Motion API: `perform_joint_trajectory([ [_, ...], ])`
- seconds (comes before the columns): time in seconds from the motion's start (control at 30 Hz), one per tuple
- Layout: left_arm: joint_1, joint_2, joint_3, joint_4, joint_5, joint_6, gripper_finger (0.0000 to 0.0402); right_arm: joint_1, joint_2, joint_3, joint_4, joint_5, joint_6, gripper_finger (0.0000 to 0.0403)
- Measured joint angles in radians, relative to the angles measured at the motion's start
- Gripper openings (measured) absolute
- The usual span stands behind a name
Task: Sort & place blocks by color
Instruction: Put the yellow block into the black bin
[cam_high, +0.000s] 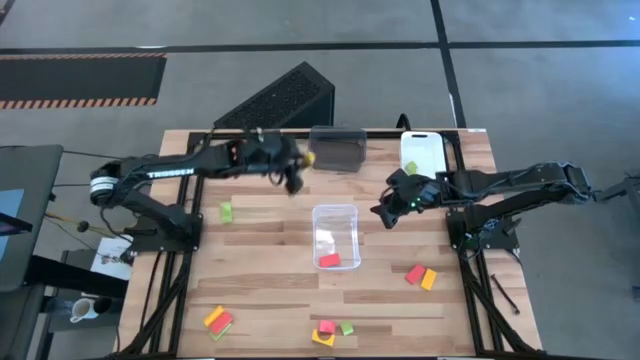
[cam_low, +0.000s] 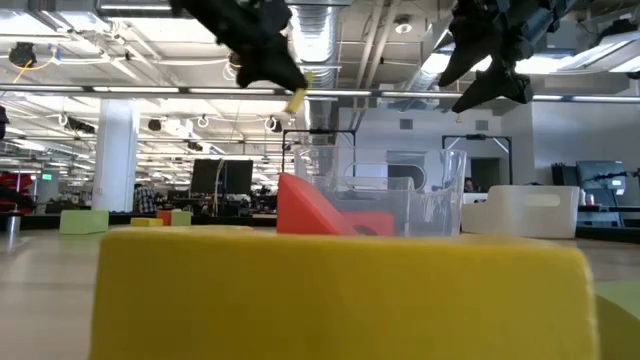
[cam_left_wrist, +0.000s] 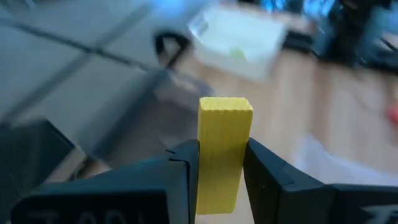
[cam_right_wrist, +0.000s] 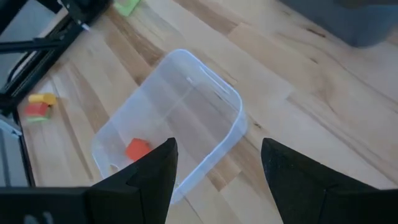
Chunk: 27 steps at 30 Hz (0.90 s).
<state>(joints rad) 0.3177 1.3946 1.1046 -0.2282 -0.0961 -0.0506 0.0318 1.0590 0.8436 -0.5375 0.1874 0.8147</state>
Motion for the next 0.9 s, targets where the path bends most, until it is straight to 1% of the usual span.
perform_joint_trajectory([
  [0.07, 0.052, 0.049, 0.0, 0.134, 0.023, 0.057, 0.0069, 0.009, 0.002, 0.0, 0.011, 0.02, 0.011, 0.0255],
  [0.13, 0.103, 0.105, 0.0, 0.243, 0.053, 0.064, 0.0069, 0.015, 0.002, 0.0, 0.016, 0.032, 0.027, 0.0255],
  [0.17, 0.125, 0.139, 0.001, 0.295, 0.075, 0.04, 0.0069, 0.015, 0.002, 0.0, 0.022, 0.042, 0.032, 0.0255],
  [0.23, 0.169, 0.21, 0.017, 0.325, 0.118, -0.034, 0.0069, 0.015, 0.002, 0.0, 0.026, 0.054, 0.047, 0.0255],
  [0.33, 0.215, 0.317, 0.061, 0.319, 0.172, -0.112, 0.0069, 0.014, 0.002, 0.0, 0.024, 0.071, 0.068, 0.0255],
  [0.43, 0.24, 0.396, 0.126, 0.321, 0.225, -0.174, 0.0068, 0.013, 0.002, 0.0, 0.035, 0.078, 0.071, 0.0255],
  [0.53, 0.254, 0.462, 0.203, 0.314, 0.251, -0.176, 0.007, 0.009, 0.002, 0.0, 0.052, 0.078, 0.071, 0.0255],
  [0.7, 0.261, 0.548, 0.33, 0.213, 0.251, -0.174, 0.0071, -0.001, 0.002, 0.0, 0.057, 0.078, 0.071, 0.0255],
  [0.9, 0.259, 0.605, 0.398, 0.123, 0.274, -0.153, 0.0072, -0.001, 0.002, 0.0, 0.058, 0.077, 0.068, 0.0255],
])
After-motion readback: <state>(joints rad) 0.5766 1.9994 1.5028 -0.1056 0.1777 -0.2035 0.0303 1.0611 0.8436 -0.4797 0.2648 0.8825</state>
